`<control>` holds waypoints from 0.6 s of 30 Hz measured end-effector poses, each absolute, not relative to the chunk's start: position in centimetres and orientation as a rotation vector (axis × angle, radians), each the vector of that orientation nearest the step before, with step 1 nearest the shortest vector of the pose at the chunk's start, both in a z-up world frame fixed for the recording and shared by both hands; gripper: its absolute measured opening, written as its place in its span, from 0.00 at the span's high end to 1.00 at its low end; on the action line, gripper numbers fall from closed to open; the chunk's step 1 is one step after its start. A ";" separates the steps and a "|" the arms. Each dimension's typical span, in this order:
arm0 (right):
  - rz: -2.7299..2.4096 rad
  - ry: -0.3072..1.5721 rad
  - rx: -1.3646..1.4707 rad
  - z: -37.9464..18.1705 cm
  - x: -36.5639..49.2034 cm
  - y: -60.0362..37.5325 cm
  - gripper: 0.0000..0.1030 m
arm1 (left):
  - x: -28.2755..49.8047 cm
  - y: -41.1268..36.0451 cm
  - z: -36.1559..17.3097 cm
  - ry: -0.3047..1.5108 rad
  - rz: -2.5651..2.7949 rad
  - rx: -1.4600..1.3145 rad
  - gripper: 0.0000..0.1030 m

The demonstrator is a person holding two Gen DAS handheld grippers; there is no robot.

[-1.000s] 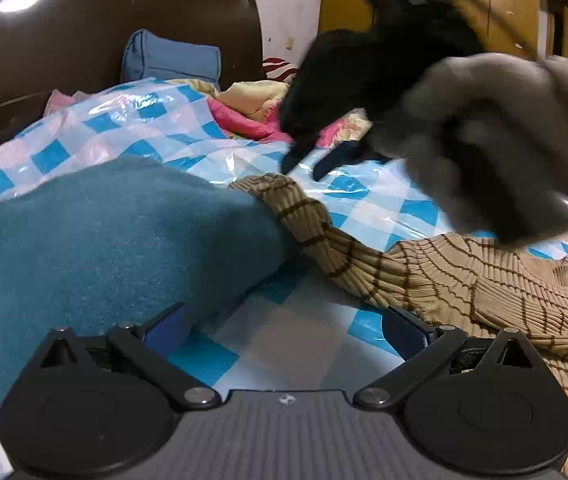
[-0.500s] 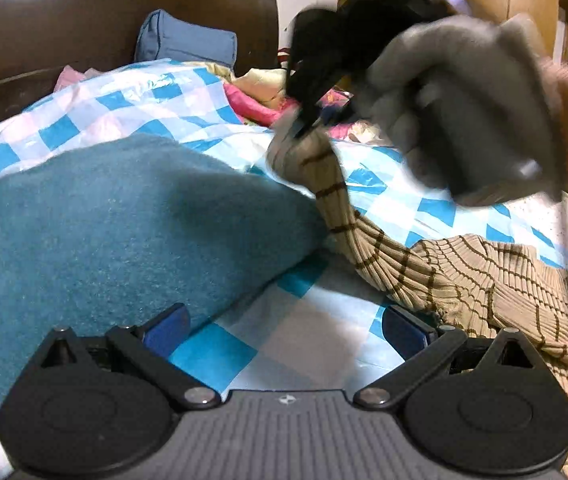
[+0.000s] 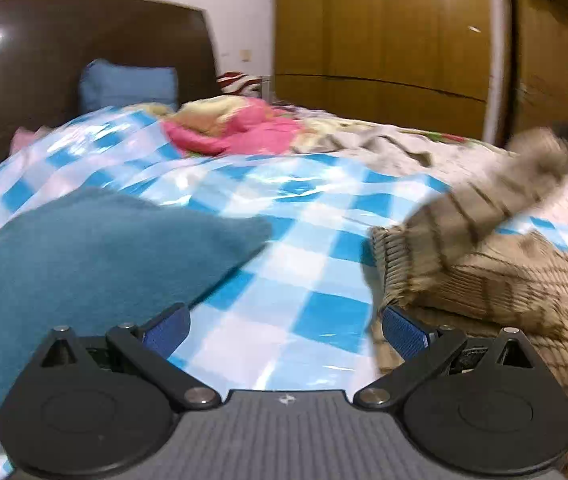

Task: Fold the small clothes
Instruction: 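Grasp the other sleeve with the right tool and fold it across the body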

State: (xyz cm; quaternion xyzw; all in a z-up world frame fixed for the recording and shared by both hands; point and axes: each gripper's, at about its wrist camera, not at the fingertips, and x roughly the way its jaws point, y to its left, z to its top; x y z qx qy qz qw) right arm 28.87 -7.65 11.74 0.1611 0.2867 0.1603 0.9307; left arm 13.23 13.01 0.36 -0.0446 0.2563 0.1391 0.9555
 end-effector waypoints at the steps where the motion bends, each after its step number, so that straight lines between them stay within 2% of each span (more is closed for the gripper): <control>1: 0.284 0.578 0.344 11.1 28.4 -9.7 0.94 | 13.5 12.1 0.4 0.522 0.267 -0.059 0.00; 4: 0.149 0.614 0.402 7.2 27.5 -16.0 0.94 | 14.5 9.5 0.3 0.546 0.215 0.026 0.00; 7: 0.041 0.759 0.396 1.5 28.4 -19.1 0.91 | 15.6 7.6 0.0 0.569 0.192 0.108 0.00; 9: 0.046 0.801 0.442 -0.7 28.3 -20.3 0.85 | 16.0 6.7 -0.1 0.568 0.187 0.161 0.00; 12: 0.060 0.775 0.529 -1.5 28.0 -21.6 0.85 | 16.8 5.4 0.0 0.552 0.178 0.210 0.00; 18: 0.050 0.719 0.655 -1.9 27.8 -23.8 0.74 | 19.7 4.0 -0.7 0.568 0.177 0.270 0.00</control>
